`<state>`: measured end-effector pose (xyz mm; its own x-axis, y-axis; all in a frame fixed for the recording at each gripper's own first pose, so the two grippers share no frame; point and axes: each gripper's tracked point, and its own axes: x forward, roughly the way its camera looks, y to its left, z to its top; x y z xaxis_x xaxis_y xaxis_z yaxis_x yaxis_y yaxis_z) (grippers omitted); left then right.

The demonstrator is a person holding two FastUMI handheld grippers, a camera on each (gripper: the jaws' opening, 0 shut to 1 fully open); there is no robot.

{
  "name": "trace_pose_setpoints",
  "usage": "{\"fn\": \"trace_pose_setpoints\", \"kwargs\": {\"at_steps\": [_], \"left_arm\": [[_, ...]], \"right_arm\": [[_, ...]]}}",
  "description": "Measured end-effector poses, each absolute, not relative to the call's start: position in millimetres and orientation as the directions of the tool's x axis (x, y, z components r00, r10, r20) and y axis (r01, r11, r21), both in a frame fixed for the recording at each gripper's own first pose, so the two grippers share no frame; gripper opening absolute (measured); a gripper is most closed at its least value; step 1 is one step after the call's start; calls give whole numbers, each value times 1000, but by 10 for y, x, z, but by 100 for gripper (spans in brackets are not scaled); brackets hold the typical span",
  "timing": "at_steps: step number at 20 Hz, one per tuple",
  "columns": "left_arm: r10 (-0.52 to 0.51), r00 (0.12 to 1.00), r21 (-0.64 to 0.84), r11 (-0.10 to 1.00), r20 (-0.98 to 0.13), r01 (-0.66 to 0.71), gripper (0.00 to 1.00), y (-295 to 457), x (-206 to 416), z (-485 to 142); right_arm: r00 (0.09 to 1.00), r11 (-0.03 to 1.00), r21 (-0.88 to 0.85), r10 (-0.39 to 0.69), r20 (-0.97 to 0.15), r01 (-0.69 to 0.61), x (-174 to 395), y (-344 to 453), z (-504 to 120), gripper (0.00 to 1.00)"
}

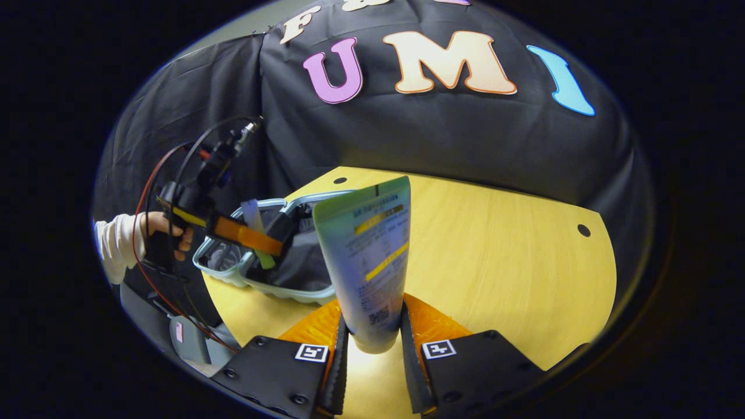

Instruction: First open the suitcase, pack the skin care products into it, and then close the suitcase.

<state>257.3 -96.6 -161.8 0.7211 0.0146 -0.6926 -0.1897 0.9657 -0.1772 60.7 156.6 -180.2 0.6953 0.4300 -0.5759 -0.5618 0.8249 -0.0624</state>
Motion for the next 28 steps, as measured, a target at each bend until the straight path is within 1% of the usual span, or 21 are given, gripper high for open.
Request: {"fn": "trace_pose_setpoints", "kwargs": {"at_steps": [1,2,4,5,6,7,10,11,12,14,15,16,17,21,22,23,24,25,26,27,28], "left_arm": [[4,687,-161,971,-726,-175,11,-913,2571,-1703],[-1,653,-146,975,-758,-168,11,-870,2561,-1780],[-36,601,-164,974,-798,-159,12,-837,2564,-1926],[-54,578,-182,969,-814,-167,8,-819,2559,-1990],[-61,560,-196,963,-826,-184,11,-773,2563,-2050],[-66,547,-206,958,-834,-199,11,-715,2583,-2107],[-100,519,-244,945,-849,-217,11,-664,2597,-2179],[-116,517,-255,944,-848,-207,12,-680,2611,-2182],[-120,511,-254,946,-851,-201,12,-684,2609,-2190],[-126,527,-260,947,-840,-188,18,-693,2641,-2158],[-125,537,-262,947,-834,-186,19,-688,2635,-2136],[-137,548,-281,941,-825,-187,24,-717,2632,-2097],[-151,562,-304,934,-813,-189,29,-769,2632,-2066],[-165,643,-342,926,-748,-161,70,-886,2538,-1734],[-169,663,-346,927,-729,-144,84,-890,2494,-1646],[-175,681,-354,926,-711,-132,84,-894,2419,-1559],[-182,698,-368,922,-692,-124,84,-885,2357,-1483],[-185,714,-382,916,-675,-124,84,-868,2279,-1413],[-182,729,-397,908,-660,-133,88,-838,2200,-1350],[-180,741,-414,899,-647,-143,83,-794,2126,-1289],[-175,756,-433,888,-631,-156,88,-732,2052,-1223]], "right_arm": [[697,823,-74,425,-577,-563,622,1675,-1784,40],[696,820,-84,422,-581,-567,651,1792,-1775,44],[681,812,-79,427,-595,-578,650,2027,-1799,44],[666,808,-68,431,-609,-585,646,2142,-1820,40],[649,805,-56,432,-627,-590,645,2255,-1861,44],[634,801,-47,435,-640,-597,670,2362,-1896,40],[609,802,-35,424,-671,-597,755,2564,-2002,40],[601,806,-34,411,-686,-591,784,2598,-2055,44],[593,811,-31,401,-699,-585,807,2642,-2105,40],[575,818,-22,385,-722,-575,830,2729,-2209,40],[565,819,-18,379,-733,-574,838,2765,-2252,40],[557,820,-19,372,-743,-572,845,2796,-2295,44],[550,821,-23,361,-753,-571,855,2809,-2337,40],[530,826,-52,311,-789,-562,882,2806,-2472,39],[528,823,-62,302,-793,-565,894,2826,-2490,39],[524,822,-69,294,-799,-566,900,2840,-2525,40],[516,821,-69,289,-807,-567,898,2857,-2580,44],[506,823,-68,279,-816,-563,908,2855,-2626,39],[492,828,-65,265,-829,-557,897,2842,-2686,39],[475,832,-61,254,-843,-552,895,2836,-2756,40],[458,836,-59,239,-856,-545,903,2825,-2835,40]]}}
